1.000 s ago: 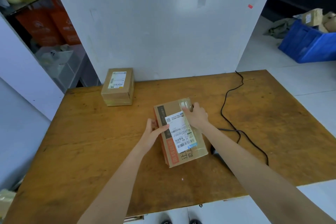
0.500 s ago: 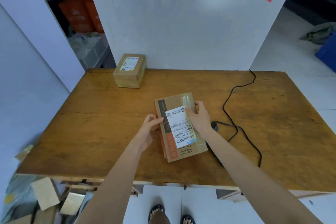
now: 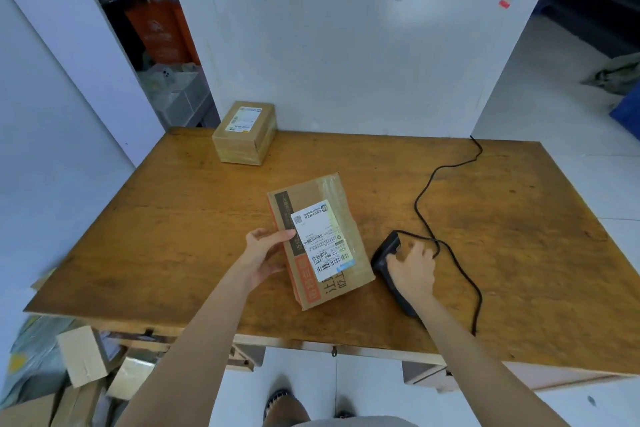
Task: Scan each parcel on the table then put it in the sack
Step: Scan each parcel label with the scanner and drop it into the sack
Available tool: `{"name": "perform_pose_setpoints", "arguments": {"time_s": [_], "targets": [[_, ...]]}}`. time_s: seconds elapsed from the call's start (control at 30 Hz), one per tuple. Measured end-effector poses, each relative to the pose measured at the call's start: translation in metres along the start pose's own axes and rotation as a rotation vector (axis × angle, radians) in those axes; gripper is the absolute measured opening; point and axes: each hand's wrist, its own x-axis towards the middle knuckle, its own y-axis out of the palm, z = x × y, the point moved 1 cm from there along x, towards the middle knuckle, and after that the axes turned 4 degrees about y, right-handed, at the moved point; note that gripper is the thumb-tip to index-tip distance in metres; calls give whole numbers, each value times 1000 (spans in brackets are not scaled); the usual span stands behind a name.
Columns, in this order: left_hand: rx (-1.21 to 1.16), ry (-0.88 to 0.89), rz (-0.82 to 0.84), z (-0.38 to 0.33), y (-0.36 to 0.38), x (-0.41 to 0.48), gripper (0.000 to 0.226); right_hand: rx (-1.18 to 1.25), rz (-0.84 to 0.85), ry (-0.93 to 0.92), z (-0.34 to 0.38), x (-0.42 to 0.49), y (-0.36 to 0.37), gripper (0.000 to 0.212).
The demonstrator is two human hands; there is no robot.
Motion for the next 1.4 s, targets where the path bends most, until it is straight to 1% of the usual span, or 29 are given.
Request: {"name": "perform_pose_setpoints", "arguments": {"time_s": [0.07,0.13,0.2,0.23,0.33,0.37,0.43,0.5,0.53,0.7,0.77,0.87,0.97,1.07,1.17,1.4], "targets": [[-12,-6,11,-1,1,-1,114,-240,61,-41,-18,-6,10,66],[8,-14,38,-2,2,-1,118,-429,50,-97,-30,-10,18,65],[40,-18,66,-3,3,-2,112,-520,-2,-139,-36,-12,21,62],[59,-17,79,-3,3,-2,104,-520,-18,-152,-37,-11,20,60],[93,1,98,-3,4,-2,71,-410,21,-188,-32,-9,16,46],[103,9,104,-3,4,-1,61,-325,38,-196,-30,-10,12,41],[113,19,107,-3,4,1,49,-51,89,-186,-22,-13,-2,34],[115,22,100,-2,4,3,50,235,145,-184,-13,-19,-21,34],[115,22,95,-2,4,5,51,340,171,-199,-8,-23,-32,35],[90,17,73,2,8,10,52,626,401,-301,5,-51,-63,40],[85,15,68,3,11,11,52,658,453,-338,7,-60,-65,40],[79,19,71,5,15,13,47,648,530,-368,6,-69,-69,44],[63,32,57,3,18,14,47,626,617,-389,2,-79,-72,41],[57,42,39,2,19,16,54,570,628,-383,-3,-90,-70,39],[53,43,33,2,19,17,56,521,629,-368,-5,-100,-66,39],[46,55,36,4,19,16,46,500,674,-351,-8,-110,-61,38]]}}
